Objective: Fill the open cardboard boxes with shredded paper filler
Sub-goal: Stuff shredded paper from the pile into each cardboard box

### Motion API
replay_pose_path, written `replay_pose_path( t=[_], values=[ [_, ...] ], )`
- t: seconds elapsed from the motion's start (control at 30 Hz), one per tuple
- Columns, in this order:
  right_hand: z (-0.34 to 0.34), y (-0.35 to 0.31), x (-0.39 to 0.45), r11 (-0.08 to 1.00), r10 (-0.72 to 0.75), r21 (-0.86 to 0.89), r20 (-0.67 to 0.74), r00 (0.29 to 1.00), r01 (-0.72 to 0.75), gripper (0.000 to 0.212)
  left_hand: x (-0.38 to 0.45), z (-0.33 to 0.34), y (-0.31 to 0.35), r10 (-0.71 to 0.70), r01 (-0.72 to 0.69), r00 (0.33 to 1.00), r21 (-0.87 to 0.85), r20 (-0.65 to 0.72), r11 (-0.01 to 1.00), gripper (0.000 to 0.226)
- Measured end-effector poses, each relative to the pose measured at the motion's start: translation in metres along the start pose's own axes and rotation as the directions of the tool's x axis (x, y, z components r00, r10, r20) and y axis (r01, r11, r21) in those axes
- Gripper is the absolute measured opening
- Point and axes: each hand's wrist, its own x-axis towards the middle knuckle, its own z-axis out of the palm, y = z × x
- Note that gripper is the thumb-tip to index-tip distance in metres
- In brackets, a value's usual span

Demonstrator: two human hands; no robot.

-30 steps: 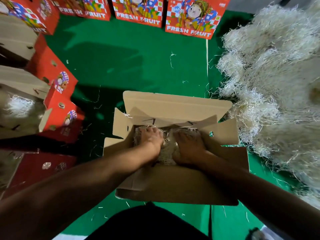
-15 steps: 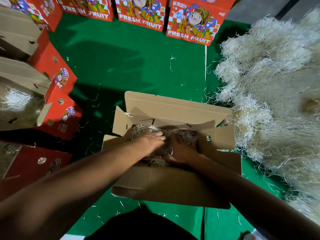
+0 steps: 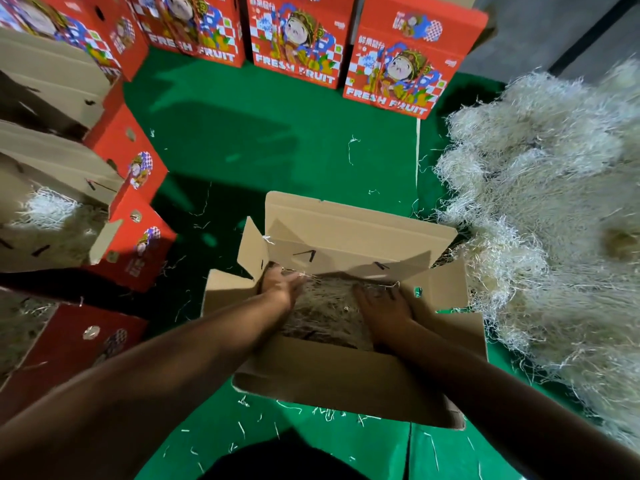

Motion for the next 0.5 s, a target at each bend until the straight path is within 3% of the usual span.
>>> replay_pose_path(
  t=[0.03, 0.07, 0.1, 0.13, 0.17, 0.2, 0.23, 0.27, 0.33, 0.37, 0.5],
  values=[
    [-0.003, 0.000, -0.001, 0.997, 0.000, -0.075, 0.022, 1.000, 0.002, 0.104, 0.006, 0.006, 0.002, -0.107, 0.123, 0.992, -0.290, 0.071, 0.949, 0.066],
    [-0.006, -0.001, -0.001, 0.990, 0.005, -0.144, 0.038, 0.999, 0.001, 0.100, 0.010, 0.005, 0.001, -0.233, 0.280, 0.959, -0.646, 0.159, 0.711, 0.060],
    [-0.009, -0.003, -0.002, 0.980, 0.013, -0.198, 0.048, 0.999, -0.003, 0.096, 0.010, 0.003, 0.006, -0.398, 0.432, 0.868, -0.848, 0.297, 0.309, 0.053],
    [-0.011, -0.005, -0.002, 0.972, 0.023, -0.235, 0.051, 0.998, -0.010, 0.092, 0.003, -0.001, 0.002, -0.240, 0.523, 0.831, -0.852, 0.502, 0.030, 0.047],
    [-0.012, -0.006, -0.002, 0.964, 0.028, -0.264, 0.048, 0.998, -0.015, 0.087, -0.004, -0.004, 0.001, -0.144, 0.464, 0.883, -0.878, 0.447, 0.116, 0.051],
    [-0.014, -0.008, -0.003, 0.959, 0.028, -0.283, 0.036, 0.999, -0.017, 0.083, -0.005, -0.008, 0.002, -0.143, 0.388, 0.920, -0.807, 0.364, 0.445, 0.057],
    [-0.014, -0.008, -0.003, 0.958, 0.028, -0.287, 0.023, 0.999, -0.020, 0.078, 0.005, 0.004, 0.002, -0.188, 0.232, 0.971, -0.790, 0.151, 0.567, 0.054],
    [-0.014, -0.009, -0.002, 0.961, 0.027, -0.277, 0.016, 1.000, -0.022, 0.071, 0.003, -0.001, -0.001, -0.251, 0.292, 0.953, -0.748, 0.171, 0.596, 0.047],
    [-0.015, -0.008, -0.002, 0.966, 0.031, -0.257, 0.006, 1.000, -0.028, 0.052, 0.004, 0.000, -0.006, -0.299, 0.428, 0.902, -0.744, 0.312, 0.513, 0.047],
    [-0.017, -0.008, -0.003, 0.968, 0.032, -0.247, 0.011, 0.999, -0.028, 0.043, 0.010, 0.006, -0.002, -0.295, 0.409, 0.910, -0.746, 0.290, 0.526, 0.049],
    [-0.021, -0.003, -0.010, 0.986, -0.034, -0.166, 0.003, 0.999, 0.034, 0.024, 0.013, 0.005, -0.004, -0.290, 0.380, 0.925, -0.587, 0.246, 0.715, 0.057]
  ],
)
